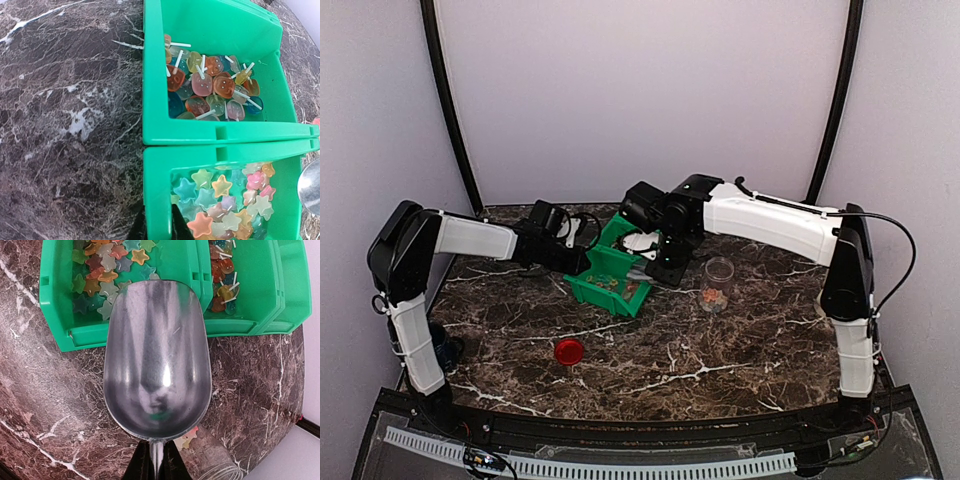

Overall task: Pack the candies
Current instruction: Hold the storage box at the center of the board, then scoop the fake candies from the storage box.

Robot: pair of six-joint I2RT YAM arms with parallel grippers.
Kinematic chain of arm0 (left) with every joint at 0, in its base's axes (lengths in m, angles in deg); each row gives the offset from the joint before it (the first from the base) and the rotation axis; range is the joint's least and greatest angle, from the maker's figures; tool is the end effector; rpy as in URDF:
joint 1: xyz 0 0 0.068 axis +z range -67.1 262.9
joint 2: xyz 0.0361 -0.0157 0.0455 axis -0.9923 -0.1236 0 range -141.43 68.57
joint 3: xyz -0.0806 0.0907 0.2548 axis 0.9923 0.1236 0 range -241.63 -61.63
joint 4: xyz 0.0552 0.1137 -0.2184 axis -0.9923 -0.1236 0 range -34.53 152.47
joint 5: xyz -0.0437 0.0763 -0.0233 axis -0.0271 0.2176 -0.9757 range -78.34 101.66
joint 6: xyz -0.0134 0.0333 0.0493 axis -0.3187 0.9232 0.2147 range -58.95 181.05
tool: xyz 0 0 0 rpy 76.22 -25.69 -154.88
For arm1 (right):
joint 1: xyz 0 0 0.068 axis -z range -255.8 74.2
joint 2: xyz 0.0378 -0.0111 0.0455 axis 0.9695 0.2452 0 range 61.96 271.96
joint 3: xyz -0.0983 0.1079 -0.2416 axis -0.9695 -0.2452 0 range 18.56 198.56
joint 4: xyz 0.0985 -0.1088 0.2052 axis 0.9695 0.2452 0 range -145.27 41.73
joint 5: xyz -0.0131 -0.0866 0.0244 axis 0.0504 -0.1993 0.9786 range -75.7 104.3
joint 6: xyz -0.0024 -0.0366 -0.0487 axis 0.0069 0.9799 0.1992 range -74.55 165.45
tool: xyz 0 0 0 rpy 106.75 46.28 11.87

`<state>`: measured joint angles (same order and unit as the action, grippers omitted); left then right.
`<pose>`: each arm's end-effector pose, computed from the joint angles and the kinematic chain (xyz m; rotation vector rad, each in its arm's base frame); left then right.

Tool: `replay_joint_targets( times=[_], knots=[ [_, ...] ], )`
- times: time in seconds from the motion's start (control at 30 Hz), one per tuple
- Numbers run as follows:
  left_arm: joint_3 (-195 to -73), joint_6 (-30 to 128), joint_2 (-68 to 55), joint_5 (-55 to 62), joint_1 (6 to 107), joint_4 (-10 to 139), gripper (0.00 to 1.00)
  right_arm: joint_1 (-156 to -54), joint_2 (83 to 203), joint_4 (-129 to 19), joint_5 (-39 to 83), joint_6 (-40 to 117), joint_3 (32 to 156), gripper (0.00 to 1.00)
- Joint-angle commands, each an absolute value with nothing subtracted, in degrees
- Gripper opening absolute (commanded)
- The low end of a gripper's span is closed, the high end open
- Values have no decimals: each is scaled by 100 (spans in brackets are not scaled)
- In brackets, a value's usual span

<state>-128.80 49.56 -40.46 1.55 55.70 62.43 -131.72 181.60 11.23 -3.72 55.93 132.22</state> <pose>0.3638 -0.1959 0.1806 0.4130 2.3142 -0.5435 0.2532 0.3489 0.2747 -1.4393 2.3216 -0.2368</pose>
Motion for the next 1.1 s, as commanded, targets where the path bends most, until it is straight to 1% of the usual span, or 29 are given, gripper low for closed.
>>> replay_joint_targets(
  times=[0.0,0.1,0.3,0.73,0.8,1.07],
  knots=[
    [-12637,4639,-3830,-74,5593,6594,0,-13274,18217,1194,-422,5627,13362,0],
    [-12635,4625,-3812,120,5543,6572,0,-13307,18236,1243,-418,5643,13353,0],
    [-12820,5061,-3663,1075,5174,6357,0,-13405,18293,1249,-359,5674,13152,0],
    [-13052,5384,-3483,1806,4801,6223,0,-13425,18207,1345,-872,5539,12746,0],
    [-13137,5449,-3458,1964,4618,6161,0,-13425,18219,1342,-910,5538,12728,0],
    [-13154,5396,-3243,1917,4457,6374,0,-13466,18369,1356,-855,5590,12901,0]
  ],
)
